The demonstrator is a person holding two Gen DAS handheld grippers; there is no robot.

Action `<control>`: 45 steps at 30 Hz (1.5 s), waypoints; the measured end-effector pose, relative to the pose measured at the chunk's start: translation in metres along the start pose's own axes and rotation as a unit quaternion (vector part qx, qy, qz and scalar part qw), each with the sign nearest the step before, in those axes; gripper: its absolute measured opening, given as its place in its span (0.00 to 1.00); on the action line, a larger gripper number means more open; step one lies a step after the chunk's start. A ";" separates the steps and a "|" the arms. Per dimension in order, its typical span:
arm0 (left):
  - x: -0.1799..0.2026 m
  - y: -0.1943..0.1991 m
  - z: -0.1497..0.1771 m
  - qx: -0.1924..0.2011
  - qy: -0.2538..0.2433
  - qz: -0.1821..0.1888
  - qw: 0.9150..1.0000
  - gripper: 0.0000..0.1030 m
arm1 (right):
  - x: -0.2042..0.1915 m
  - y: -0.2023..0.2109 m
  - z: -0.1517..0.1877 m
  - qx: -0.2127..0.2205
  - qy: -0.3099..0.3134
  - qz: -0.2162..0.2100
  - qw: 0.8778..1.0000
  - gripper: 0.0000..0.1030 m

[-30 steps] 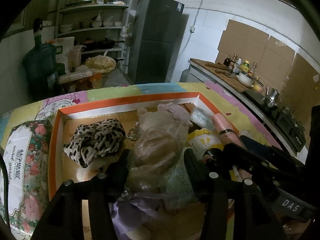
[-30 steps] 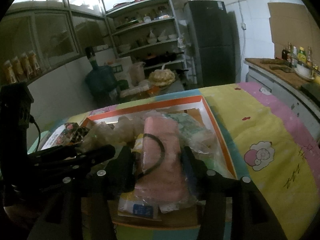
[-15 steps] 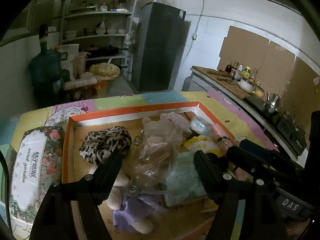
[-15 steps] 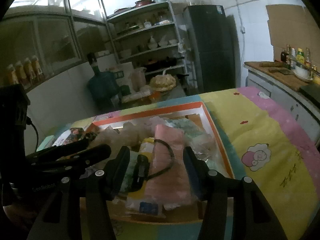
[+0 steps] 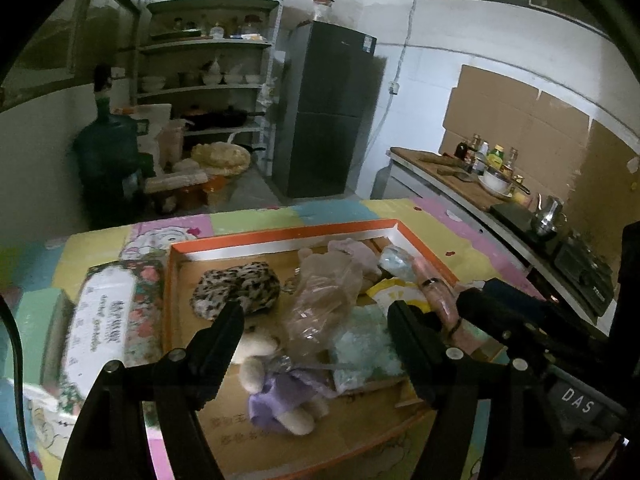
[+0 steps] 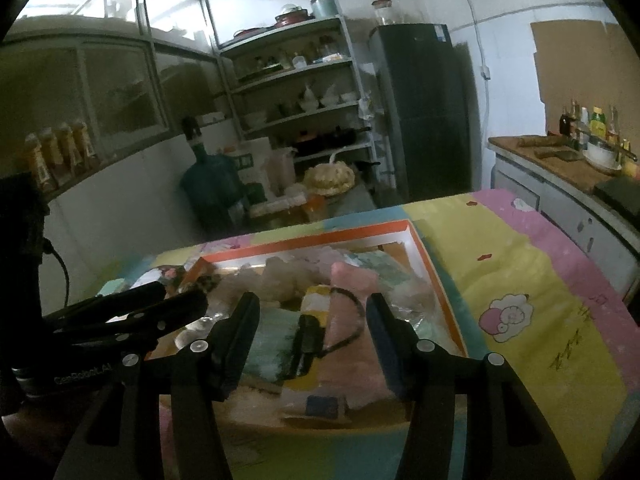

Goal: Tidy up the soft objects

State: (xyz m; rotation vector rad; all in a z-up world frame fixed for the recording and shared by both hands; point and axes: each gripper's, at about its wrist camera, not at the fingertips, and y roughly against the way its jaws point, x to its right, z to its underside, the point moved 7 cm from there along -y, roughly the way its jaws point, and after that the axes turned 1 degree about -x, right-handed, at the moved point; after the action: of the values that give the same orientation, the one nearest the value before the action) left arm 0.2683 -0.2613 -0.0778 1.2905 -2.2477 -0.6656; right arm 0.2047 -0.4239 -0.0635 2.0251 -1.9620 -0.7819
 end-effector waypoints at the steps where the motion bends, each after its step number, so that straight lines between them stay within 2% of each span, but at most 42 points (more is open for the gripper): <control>1: -0.002 0.003 0.000 0.002 0.001 -0.004 1.000 0.72 | -0.002 0.002 0.000 0.001 0.001 0.001 1.000 0.55; 9: -0.024 0.034 0.005 0.023 0.025 -0.038 0.999 0.72 | -0.022 0.013 0.000 0.006 0.013 0.007 1.000 0.56; 20: -0.040 0.073 0.013 0.049 0.028 -0.066 0.996 0.72 | -0.050 0.025 0.003 0.009 0.017 0.006 1.000 0.62; 22: -0.043 0.081 0.014 0.056 0.028 -0.077 0.995 0.72 | -0.051 0.026 0.003 0.005 0.008 0.005 1.000 0.65; 27: -0.051 0.102 0.017 0.082 0.023 -0.125 0.988 0.72 | -0.059 0.033 0.006 0.007 0.011 0.004 1.000 0.65; 45: -0.068 0.160 0.055 0.102 0.047 -0.146 0.983 0.72 | -0.116 0.073 0.035 0.036 0.043 0.009 0.998 0.67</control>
State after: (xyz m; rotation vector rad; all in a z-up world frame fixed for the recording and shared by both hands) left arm 0.1610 -0.1205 -0.0323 1.7380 -2.1139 -0.4689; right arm 0.1279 -0.3102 -0.0307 2.0428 -1.9837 -0.6178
